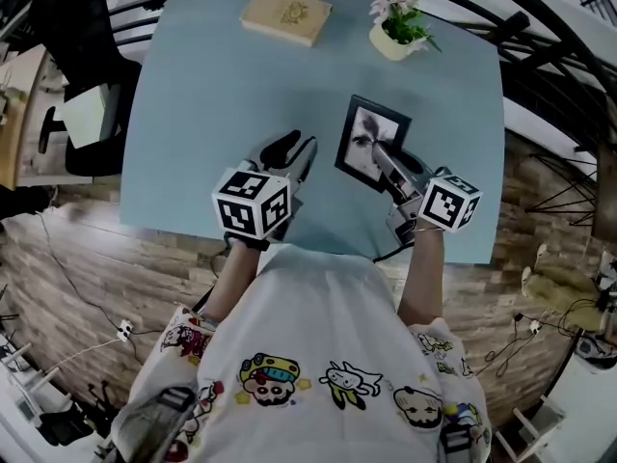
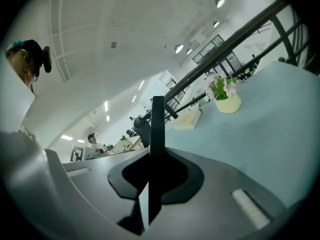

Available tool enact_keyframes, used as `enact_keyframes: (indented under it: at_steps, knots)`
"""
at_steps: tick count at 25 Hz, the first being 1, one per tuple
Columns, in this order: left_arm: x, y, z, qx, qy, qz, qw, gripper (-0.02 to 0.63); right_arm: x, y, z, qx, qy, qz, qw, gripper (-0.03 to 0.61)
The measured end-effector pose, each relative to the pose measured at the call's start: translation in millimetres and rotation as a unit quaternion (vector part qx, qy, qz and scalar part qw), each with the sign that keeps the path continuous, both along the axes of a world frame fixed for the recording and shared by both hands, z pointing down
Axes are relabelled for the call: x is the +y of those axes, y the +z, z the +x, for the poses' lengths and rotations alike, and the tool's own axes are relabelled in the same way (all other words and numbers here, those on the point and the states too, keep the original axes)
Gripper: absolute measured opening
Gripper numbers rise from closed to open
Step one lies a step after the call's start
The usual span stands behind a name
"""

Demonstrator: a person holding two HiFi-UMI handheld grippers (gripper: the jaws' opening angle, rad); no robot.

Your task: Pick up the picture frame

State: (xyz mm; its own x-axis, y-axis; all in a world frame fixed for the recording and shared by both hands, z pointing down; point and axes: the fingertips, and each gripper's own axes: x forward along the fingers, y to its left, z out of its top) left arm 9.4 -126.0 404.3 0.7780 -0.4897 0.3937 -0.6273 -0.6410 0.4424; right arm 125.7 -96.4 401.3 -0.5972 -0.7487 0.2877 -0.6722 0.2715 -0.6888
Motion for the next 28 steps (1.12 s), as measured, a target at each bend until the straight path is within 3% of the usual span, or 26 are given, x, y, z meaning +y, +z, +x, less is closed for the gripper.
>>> enact_keyframes:
  at_steps: [6,13,21,28]
  knots:
    - [7.1,-35.7,7.3,0.0,0.011,0.061,0.9981,0.099,13.3,-37.3,14.7,0.076,0.039,0.054,0.995,0.043]
    - [13.0,-47.7,2.8,-0.047,0.006,0.129,0.9905,0.042,27.6,-59.3,32.1,0.173,0.08,0.1,0.977,0.043]
    - [18.4,-45.8,-3.9,-0.054,-0.001,0.141,0.9885,0.0,38.8,-55.1,39.9,0.26,0.106,0.123,0.952,0.043]
    - [19.6,-41.0,-7.4,-0.054,0.0,0.145,0.9879,-0.002,46.0,-45.6,44.5,0.296,0.119,0.124,0.94,0.043]
